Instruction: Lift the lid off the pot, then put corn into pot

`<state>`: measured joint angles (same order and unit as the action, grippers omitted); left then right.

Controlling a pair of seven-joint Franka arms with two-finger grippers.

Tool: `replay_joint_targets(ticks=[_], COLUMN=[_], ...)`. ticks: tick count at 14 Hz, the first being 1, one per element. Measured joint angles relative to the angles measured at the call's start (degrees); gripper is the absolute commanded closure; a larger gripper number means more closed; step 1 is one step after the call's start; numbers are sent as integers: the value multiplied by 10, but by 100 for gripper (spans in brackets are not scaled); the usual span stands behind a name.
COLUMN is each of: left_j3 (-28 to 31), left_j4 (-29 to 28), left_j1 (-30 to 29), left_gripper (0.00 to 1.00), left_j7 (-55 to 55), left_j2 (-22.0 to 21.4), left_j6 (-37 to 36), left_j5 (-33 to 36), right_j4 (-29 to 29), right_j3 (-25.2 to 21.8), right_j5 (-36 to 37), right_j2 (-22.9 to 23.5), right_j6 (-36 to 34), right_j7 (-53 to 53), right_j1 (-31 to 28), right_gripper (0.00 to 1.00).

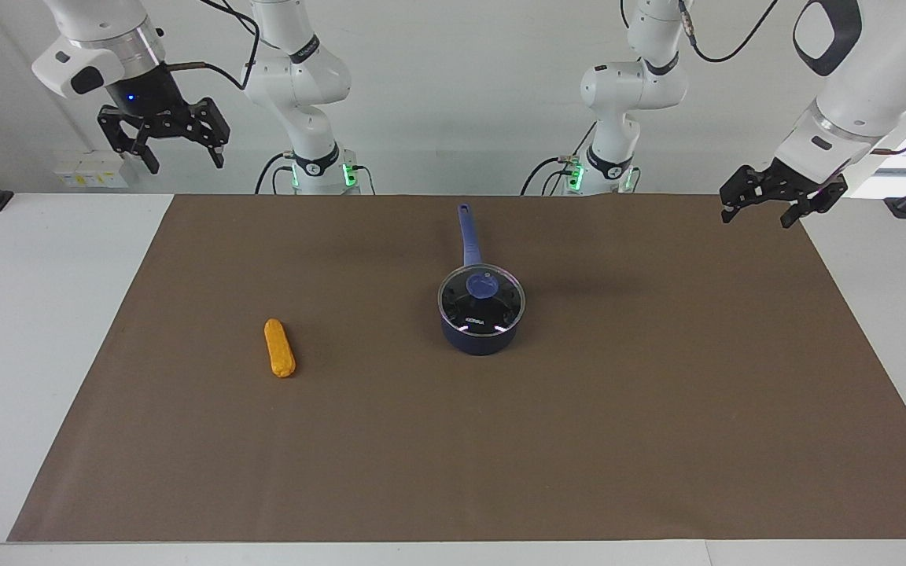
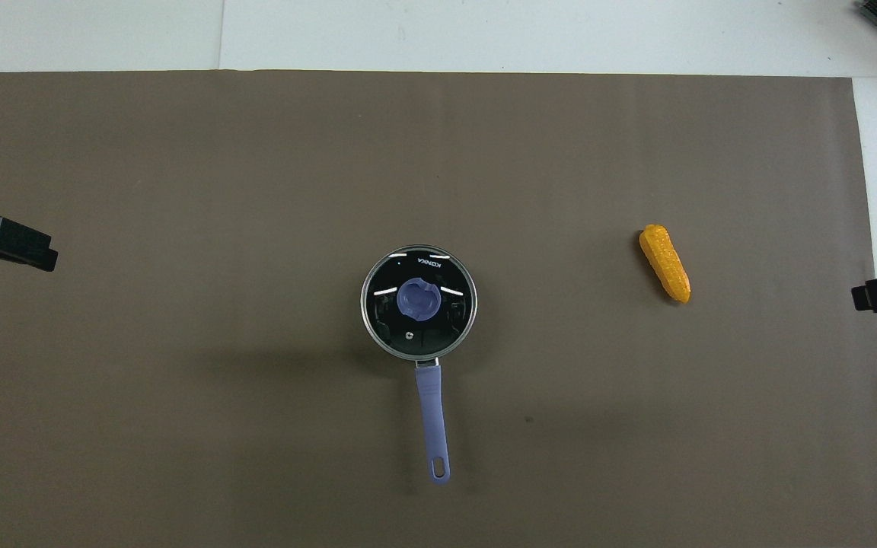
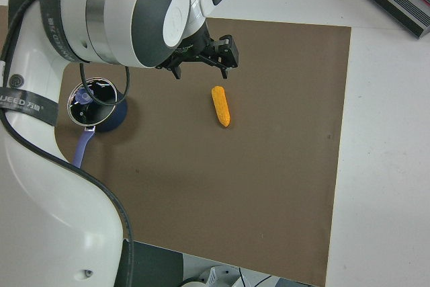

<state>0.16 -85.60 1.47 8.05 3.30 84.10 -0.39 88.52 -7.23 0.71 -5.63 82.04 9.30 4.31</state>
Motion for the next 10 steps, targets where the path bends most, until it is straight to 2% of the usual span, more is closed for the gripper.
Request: replay_joint_targets(ticks=[10], left_j3=[0], left_j4=[-2], left_j1=[0], left_gripper=[0], left_j7=[-2], left_j2=[-2], left_j6=[-6], left_j5=[0], right_j4=[0], right_j3=[0], right_j5=[0], right_j2=[0], right_j6=[0], right_j7=[0], right_j1=[0], right_gripper=[0])
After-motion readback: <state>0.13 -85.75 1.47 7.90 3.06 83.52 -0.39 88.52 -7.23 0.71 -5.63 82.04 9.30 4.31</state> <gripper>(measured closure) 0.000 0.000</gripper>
